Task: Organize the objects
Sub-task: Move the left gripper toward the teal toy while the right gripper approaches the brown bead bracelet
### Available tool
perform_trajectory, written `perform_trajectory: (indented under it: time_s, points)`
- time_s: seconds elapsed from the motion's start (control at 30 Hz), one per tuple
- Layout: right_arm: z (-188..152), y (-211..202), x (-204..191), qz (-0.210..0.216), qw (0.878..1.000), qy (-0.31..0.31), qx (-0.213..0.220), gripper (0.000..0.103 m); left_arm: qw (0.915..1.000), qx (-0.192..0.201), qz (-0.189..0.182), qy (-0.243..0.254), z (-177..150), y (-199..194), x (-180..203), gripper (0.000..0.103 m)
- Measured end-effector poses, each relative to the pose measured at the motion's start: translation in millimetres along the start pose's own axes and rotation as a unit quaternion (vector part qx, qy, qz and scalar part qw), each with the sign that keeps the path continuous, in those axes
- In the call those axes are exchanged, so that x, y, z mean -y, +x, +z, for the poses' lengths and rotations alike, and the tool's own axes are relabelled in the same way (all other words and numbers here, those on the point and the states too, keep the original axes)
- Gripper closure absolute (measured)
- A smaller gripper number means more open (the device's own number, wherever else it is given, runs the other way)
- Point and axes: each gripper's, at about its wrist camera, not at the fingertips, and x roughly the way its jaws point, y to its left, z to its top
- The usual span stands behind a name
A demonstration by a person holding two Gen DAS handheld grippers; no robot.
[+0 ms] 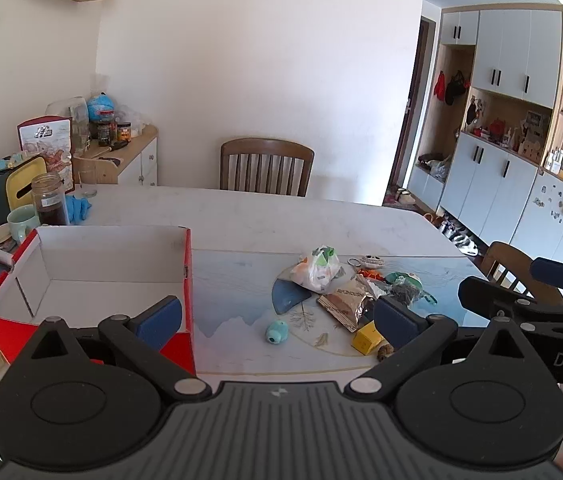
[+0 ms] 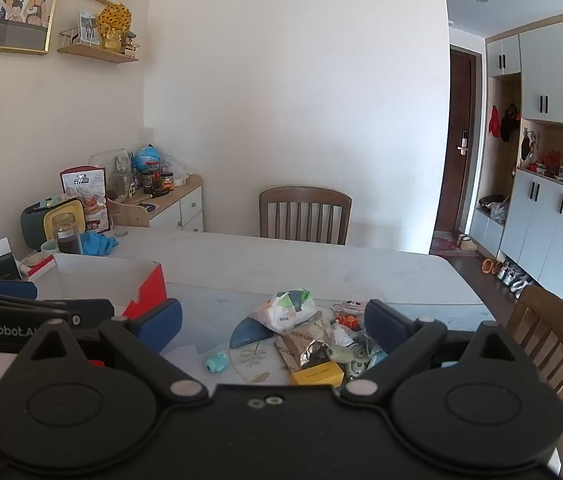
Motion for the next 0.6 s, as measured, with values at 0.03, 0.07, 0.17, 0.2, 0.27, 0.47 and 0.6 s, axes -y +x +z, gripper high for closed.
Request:
perform_trajectory:
  time_s: [0.03, 0.07, 0.17, 0.2, 0.27, 0.47, 0.6]
  points:
    - [0.1, 0.8, 1.3, 0.000, 1.000, 0.000, 0.000, 0.006, 1.0000, -0.001, 0.000, 0.001, 0.3, 1.6, 1.3, 0.000]
    - [0.4, 1.1, 1.5, -0.001, 1.000, 0.001, 0.000, 0.006, 1.0000, -0.001, -0.001, 0.002, 1.1, 3.7, 3.1, 0.000]
    - [1.2, 5.6, 7.4, -0.001, 1.000, 0.003, -0.001, 0.006, 1.0000, -0.001, 0.000, 0.005, 2.4, 8.6, 7.5, 0.000]
    - [1.3, 7.5, 9.4, -0.001, 1.000, 0.003, -0.001, 0.006, 1.0000, -0.001, 0.001, 0.006, 3.3, 10.9, 9.5, 0.000]
    - [1.6, 11.4, 12.9, 0.000, 1.000, 0.003, -0.001, 0.006, 1.0000, -0.003, 0.001, 0.007, 4.6, 15.8, 11.7, 0.000]
    - [2.8, 24.6, 28.0, -0.003, 1.000, -0.004, 0.000, 0.006, 0.9999, -0.015, -0.007, 0.002, 9.2, 34.8, 20.2, 0.000]
    - [2.7, 38.8, 42.8, -0.016, 1.000, -0.003, -0.008, 0.006, 0.9992, -0.035, -0.017, 0.007, 12.0, 52.2, 29.3, 0.000]
